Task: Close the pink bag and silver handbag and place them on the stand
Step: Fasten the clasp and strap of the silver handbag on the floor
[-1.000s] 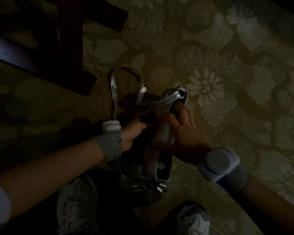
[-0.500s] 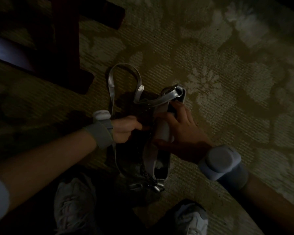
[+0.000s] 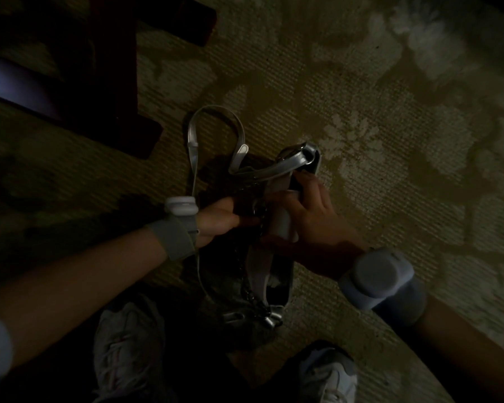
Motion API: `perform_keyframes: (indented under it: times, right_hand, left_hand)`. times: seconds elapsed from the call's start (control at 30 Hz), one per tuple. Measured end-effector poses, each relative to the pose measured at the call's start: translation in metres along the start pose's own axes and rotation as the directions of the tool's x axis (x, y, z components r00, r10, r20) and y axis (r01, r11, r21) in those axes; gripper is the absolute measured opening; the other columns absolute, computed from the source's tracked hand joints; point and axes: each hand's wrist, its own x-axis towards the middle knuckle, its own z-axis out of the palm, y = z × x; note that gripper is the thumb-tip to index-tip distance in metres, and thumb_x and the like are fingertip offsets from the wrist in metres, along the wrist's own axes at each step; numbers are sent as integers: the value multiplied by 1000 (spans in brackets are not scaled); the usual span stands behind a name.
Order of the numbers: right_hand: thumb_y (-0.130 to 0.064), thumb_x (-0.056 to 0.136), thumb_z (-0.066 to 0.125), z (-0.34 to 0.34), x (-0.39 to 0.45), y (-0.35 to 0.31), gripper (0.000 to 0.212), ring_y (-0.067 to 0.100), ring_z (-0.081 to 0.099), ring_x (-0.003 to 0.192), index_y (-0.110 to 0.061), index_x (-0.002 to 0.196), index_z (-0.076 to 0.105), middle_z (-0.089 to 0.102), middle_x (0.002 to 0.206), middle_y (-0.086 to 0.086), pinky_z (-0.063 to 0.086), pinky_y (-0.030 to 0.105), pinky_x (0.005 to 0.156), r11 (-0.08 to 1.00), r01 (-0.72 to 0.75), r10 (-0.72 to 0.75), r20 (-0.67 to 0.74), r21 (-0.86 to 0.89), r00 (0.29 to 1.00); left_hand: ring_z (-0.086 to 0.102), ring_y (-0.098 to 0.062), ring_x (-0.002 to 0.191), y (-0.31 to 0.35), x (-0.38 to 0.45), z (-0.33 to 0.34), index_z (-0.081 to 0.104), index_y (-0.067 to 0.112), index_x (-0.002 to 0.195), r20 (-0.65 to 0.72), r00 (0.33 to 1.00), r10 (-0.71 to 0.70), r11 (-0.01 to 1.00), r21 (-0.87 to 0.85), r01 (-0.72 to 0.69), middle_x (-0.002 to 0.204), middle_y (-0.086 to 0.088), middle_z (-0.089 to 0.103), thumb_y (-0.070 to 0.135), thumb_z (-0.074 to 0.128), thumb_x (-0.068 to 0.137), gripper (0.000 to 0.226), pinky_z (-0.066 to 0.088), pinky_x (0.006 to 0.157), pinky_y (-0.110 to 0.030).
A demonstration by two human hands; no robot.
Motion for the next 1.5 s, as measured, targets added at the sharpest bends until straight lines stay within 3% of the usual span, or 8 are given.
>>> perform_keyframes:
  times: [0.23,0.3,0.5,0.73,0.83,1.1,1.37,1.5]
  right_hand:
    - [-58,75,47,20,1,-2,71,46,23,137,-15,131,38,30,146,28,34,61,103,997,-35,16,-286,-64,958]
    - [-62,74,43,27,0,-2,82,44,13,140,-12,138,30,19,151,28,23,60,108,991,-118,135,-368,69,920]
    - [-49,72,60,35,7,0,106,13,18,135,-13,147,-6,15,154,12,24,31,102,836,-39,245,-308,548,919]
    - [-59,66,45,40,12,-8,91,19,23,133,-28,135,-5,20,151,15,23,32,98,828,21,219,-358,560,908]
    - [-60,66,45,40,11,-6,89,11,23,125,-31,135,-5,23,150,14,24,33,97,829,30,213,-363,559,907]
    - [-60,66,42,43,11,-3,101,29,29,133,-15,147,0,27,146,17,27,34,99,824,-9,241,-336,566,910]
    - [-58,76,35,42,9,-4,88,16,28,130,-21,148,1,28,148,12,28,34,102,810,-3,257,-350,587,901]
    - [-57,78,34,44,9,-3,87,22,26,135,-20,148,0,25,150,12,28,37,106,826,-10,248,-347,564,904]
  left_hand:
    - [53,-22,113,6,6,4,48,4,126,32,999,4,1000,8,-4,122,-10,56,-7,53,84,44,47,90,-26]
    - [59,-16,100,6,6,5,48,4,125,27,1000,0,1000,-3,0,113,-5,58,-8,53,84,43,51,80,-16]
    - [51,-25,119,1,6,2,45,4,130,63,998,-7,999,-49,10,132,-15,52,-4,53,85,46,48,90,-25]
    - [55,-7,93,-1,3,-6,45,11,127,102,995,-3,999,-51,9,111,1,56,-13,49,83,50,52,69,-8]
    - [56,-3,93,-3,5,-5,49,19,118,111,993,36,999,-9,-36,107,0,58,-11,55,80,48,53,76,-14]
    - [64,12,71,-12,7,3,50,15,117,-2,997,76,994,-74,-76,96,7,60,-11,52,82,44,52,68,-7]
    - [60,-2,88,-4,0,6,59,25,95,-12,999,34,992,-120,-35,94,8,64,-9,57,79,38,53,77,-15]
    - [59,-17,106,-3,-4,4,54,10,117,-142,990,8,999,32,-3,114,-4,61,2,68,76,44,48,94,-32]
